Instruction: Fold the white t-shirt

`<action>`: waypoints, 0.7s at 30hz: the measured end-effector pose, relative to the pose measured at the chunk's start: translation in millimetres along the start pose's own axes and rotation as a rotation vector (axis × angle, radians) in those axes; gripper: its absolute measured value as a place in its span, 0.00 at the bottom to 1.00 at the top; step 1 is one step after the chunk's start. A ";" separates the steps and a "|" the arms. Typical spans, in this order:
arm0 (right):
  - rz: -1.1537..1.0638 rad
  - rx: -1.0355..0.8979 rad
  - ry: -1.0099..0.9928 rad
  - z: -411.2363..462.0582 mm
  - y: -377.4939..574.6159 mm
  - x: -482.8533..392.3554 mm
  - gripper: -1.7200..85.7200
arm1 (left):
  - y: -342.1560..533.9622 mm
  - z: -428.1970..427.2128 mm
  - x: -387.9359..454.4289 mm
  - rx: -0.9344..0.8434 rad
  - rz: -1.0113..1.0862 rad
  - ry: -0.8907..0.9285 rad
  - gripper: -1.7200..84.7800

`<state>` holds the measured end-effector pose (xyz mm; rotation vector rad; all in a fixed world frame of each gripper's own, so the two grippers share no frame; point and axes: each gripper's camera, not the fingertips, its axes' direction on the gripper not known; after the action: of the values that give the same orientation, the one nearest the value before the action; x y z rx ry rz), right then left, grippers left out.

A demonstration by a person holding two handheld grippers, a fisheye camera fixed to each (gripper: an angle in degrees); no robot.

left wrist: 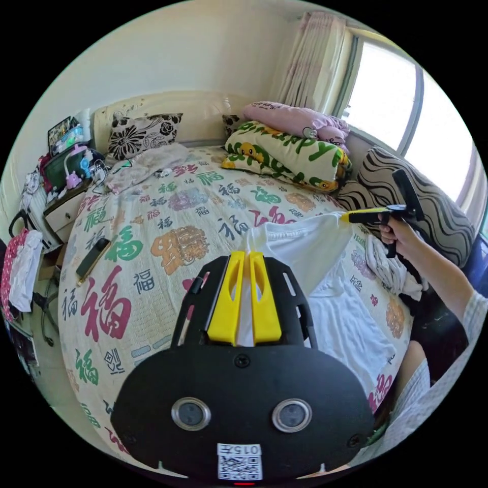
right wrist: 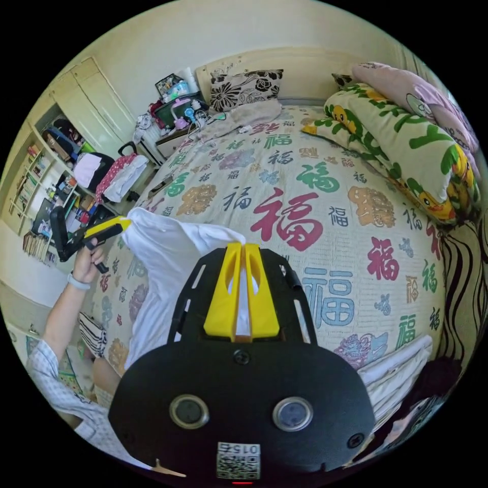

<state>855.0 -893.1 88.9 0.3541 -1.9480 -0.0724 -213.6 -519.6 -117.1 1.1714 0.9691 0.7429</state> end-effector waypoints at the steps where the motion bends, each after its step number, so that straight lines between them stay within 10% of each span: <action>1: -0.011 0.003 -0.022 -5.1 11.3 -0.9 0.01 | 10.1 -5.1 3.1 0.008 0.010 0.013 0.03; 21: -0.029 -0.143 -0.219 -85.5 419.1 -36.6 0.04 | 366.7 -108.6 143.7 -0.140 -0.148 0.138 0.04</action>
<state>856.8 -473.7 180.0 0.2897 -2.1394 -0.2780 -249.3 -258.7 195.2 0.9258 1.0885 0.7676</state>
